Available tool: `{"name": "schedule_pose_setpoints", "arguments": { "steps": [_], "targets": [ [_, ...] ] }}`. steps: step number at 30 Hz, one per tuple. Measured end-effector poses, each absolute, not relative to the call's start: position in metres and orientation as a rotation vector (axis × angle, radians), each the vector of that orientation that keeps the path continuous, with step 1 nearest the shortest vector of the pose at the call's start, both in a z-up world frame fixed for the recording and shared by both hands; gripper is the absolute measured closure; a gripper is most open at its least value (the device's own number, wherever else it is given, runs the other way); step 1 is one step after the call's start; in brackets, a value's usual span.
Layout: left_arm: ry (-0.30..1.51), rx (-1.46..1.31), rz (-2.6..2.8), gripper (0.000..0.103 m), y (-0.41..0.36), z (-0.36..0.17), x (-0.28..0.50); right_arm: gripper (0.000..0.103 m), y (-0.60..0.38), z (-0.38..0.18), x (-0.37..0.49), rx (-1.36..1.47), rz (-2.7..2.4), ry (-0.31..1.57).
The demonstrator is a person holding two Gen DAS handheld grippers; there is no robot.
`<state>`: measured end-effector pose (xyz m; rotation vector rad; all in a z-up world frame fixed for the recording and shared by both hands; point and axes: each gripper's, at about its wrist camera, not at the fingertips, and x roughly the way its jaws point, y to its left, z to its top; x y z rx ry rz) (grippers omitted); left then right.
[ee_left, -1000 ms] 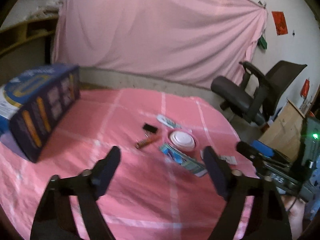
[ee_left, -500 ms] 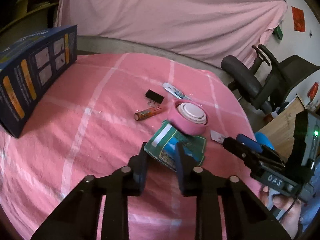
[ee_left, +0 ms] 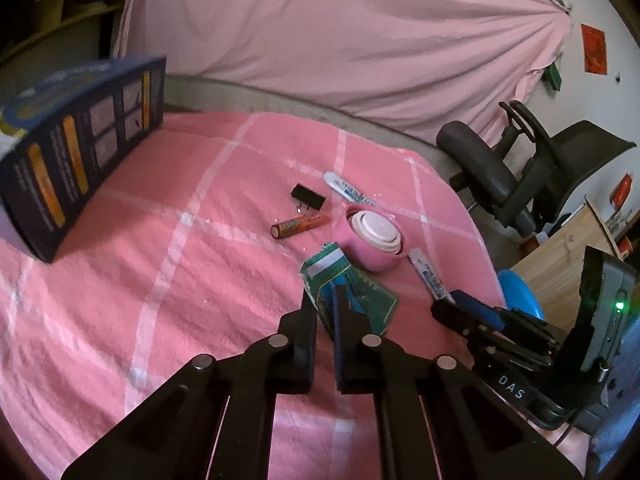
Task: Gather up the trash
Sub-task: 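Grasp the green card packet with the left tool while the right tool grasps the white sachet, then lift the green packet and white sachet and carry both over the bucket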
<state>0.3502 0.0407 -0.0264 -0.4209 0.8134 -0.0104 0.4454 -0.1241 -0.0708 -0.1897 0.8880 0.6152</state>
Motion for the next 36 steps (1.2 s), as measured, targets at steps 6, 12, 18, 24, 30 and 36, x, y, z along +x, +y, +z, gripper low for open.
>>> {"name": "schedule_pose_setpoints", "arguments": {
  "steps": [6, 12, 18, 24, 30, 36],
  "targets": [
    [0.734, -0.33, -0.003, 0.103, 0.03, -0.012, 0.328, 0.055, -0.124, -0.064, 0.425, -0.206, 0.614, 0.833],
    [0.64, -0.24, 0.008, 0.103, 0.016, -0.001, 0.308, 0.055, -0.138, -0.042, 0.397, -0.185, 0.583, 0.698],
    [0.536, -0.196, -0.019, 0.103, -0.005, 0.021, 0.307, 0.055, -0.167, -0.014, 0.377, -0.09, 0.553, 0.509],
    [0.426, -0.148, -0.073, 0.103, -0.034, 0.044, 0.308, 0.055, -0.205, 0.012, 0.355, 0.022, 0.489, 0.296],
    [0.323, -0.092, -0.148, 0.103, -0.073, 0.063, 0.311, 0.055, -0.237, 0.03, 0.337, 0.082, 0.398, 0.138],
    [0.274, -0.059, -0.231, 0.103, -0.113, 0.069, 0.321, 0.055, -0.267, 0.042, 0.325, 0.115, 0.306, 0.063]
  ]
}}
